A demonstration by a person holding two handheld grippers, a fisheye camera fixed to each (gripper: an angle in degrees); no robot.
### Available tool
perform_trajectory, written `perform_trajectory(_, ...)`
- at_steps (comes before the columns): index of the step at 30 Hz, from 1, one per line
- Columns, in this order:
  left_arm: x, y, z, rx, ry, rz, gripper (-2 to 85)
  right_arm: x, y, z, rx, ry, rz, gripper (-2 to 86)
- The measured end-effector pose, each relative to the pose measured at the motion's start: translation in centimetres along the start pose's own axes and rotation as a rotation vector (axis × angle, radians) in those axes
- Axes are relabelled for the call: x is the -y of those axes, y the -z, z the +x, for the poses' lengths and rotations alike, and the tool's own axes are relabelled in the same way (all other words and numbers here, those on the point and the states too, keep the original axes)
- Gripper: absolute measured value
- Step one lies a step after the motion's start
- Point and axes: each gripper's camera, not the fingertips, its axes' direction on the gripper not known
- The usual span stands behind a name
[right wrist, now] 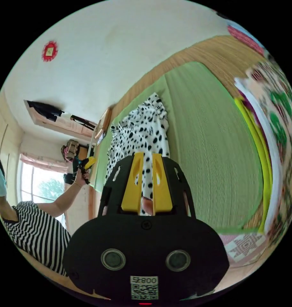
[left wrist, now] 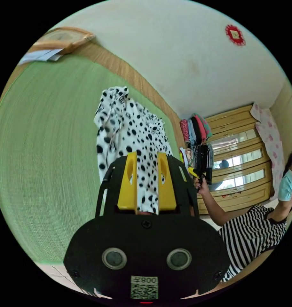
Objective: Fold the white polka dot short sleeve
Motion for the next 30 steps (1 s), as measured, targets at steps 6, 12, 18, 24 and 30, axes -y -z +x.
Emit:
perform_trajectory(6,12.0,-5.1,1.0,0.178,-0.088,-0.027,12.9,14.9,-7.8,-4.2,-0.066,0.119,-0.003,9.8)
perform_trajectory(12,19.4,-7.7,-0.1,0.241,-0.084,0.040,13.5,26.3,-15.3,-6.5,-0.200,0.183,-0.071,11.0)
perform_trajectory(18,23.3,-9.9,-2.8,0.267,-0.025,-0.017,5.1,31.9,-21.9,-7.5,-0.306,0.204,-0.171,8.1)
perform_trajectory(24,24.0,-8.3,-3.7,0.186,-0.009,0.024,1.6,32.4,-23.2,-8.7,-0.310,0.238,-0.233,1.1)
perform_trajectory(30,18.7,-0.3,-0.1,-0.050,-0.171,0.278,0.9,24.9,-10.4,-14.6,-0.108,0.418,0.117,0.3)
